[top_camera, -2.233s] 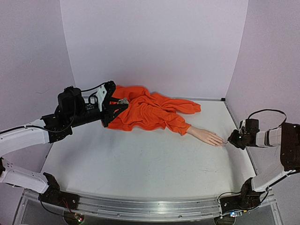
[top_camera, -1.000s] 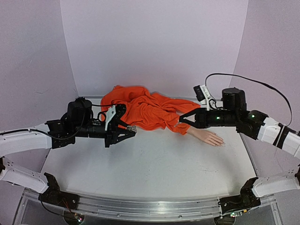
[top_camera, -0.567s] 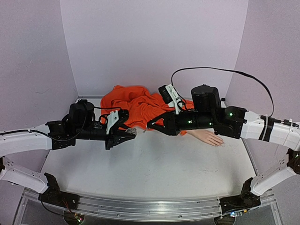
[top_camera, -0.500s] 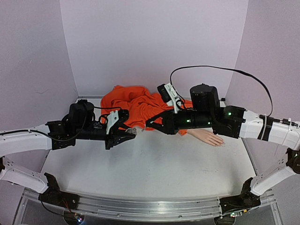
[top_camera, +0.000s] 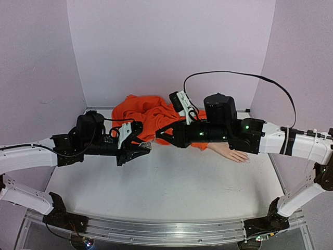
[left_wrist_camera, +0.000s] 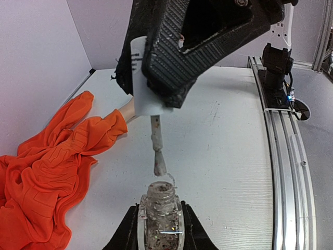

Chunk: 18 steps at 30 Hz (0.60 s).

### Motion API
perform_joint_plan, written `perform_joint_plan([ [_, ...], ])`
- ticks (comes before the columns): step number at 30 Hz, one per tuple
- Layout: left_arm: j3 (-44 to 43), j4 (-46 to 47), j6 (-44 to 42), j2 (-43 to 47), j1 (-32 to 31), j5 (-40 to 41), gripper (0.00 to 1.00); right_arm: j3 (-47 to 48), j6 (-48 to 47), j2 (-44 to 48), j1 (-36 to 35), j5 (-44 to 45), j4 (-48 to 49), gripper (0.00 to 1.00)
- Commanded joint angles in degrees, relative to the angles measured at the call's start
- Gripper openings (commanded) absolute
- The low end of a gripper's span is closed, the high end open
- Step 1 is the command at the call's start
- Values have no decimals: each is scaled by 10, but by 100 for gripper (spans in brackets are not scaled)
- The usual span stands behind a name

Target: Paint the nails

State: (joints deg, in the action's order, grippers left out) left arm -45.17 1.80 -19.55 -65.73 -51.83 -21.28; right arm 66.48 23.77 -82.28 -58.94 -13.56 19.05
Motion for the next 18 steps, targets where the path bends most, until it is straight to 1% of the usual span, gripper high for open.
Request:
perform_joint_plan([
  [1,-9,11,-2,14,-2,-3,0,13,-4,14,-3,10,36,0],
  [18,-11,11,2,13,-2,-7,0,23,-2,-12,-4,-17,39,0],
])
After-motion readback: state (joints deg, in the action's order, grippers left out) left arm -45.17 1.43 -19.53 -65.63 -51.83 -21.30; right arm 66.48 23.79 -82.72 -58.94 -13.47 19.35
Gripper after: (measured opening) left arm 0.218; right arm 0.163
